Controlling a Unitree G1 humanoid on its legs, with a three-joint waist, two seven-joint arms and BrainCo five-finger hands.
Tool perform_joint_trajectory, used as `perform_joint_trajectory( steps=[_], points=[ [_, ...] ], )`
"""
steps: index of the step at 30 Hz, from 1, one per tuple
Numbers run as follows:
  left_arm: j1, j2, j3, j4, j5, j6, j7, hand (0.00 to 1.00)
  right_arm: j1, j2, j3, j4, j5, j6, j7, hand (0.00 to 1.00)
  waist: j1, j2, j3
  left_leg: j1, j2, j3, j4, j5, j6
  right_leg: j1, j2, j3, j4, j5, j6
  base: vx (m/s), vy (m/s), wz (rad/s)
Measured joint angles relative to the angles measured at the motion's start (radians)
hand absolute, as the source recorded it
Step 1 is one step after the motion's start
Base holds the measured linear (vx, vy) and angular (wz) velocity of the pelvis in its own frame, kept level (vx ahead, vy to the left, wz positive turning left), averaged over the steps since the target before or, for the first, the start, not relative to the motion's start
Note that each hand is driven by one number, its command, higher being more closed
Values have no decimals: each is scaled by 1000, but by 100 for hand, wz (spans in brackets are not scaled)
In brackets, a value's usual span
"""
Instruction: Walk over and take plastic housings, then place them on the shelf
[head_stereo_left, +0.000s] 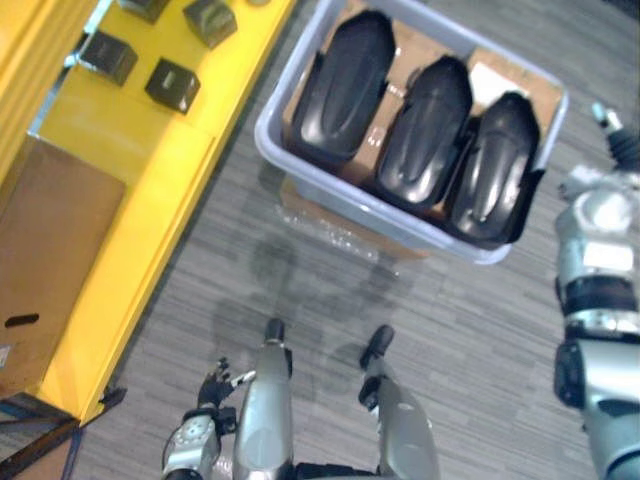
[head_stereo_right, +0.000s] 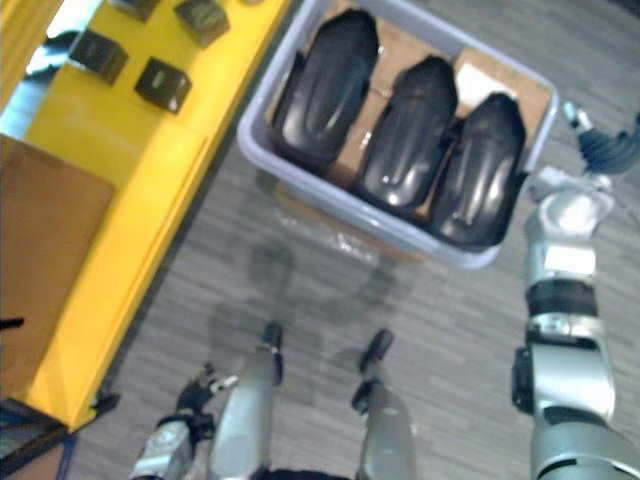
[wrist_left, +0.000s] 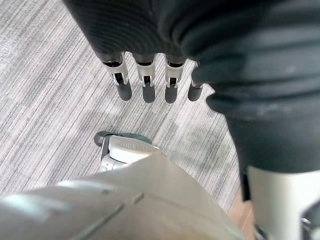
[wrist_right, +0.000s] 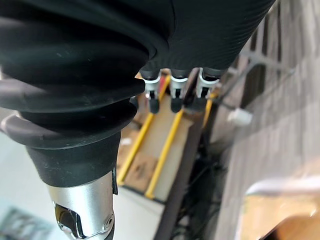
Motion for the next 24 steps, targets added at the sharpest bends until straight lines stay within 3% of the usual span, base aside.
perform_joint_trajectory(
  steps=[2,8,12,17,22,24],
  points=[
    [-27,-18,4,9,-1,-19,15,0,-8,-8,-2,23,30,7,-7,0,4,14,8,-44,1,-22,30,0,0,-40,-3,-8,49,-13,-5,-70,53,18],
    [-57,-52,51,-53,-10,-52,39,0,31,54,-48,-41,38,22,-125,0,32,14,13,-129,19,-48,85,-5,-3,-142,-9,-10,186,-83,-16,-74,-13,4],
    [-62,-63,68,-79,-20,-54,38,0,82,83,-85,-94,59,48,-131,0,25,14,13,-139,18,-38,84,-3,-4,-183,-28,1,242,-107,-19,-71,-33,-5],
    [-62,-69,74,-110,-22,-67,34,0,138,127,-112,-105,77,76,-88,0,15,13,13,-166,21,-24,84,7,-8,-237,-42,19,286,-120,-21,-16,-20,-5],
    [-63,-96,74,-129,-61,-93,27,0,123,137,-112,-111,76,88,-96,0,13,13,13,-163,23,-25,88,8,-9,-244,-48,19,316,-128,-25,6,0,2],
    [-63,-104,73,-135,-92,-92,8,0,109,137,-111,-142,76,117,-111,0,8,13,13,-165,18,-22,91,8,-9,-255,-59,20,335,-141,-29,0,0,0]
  ],
)
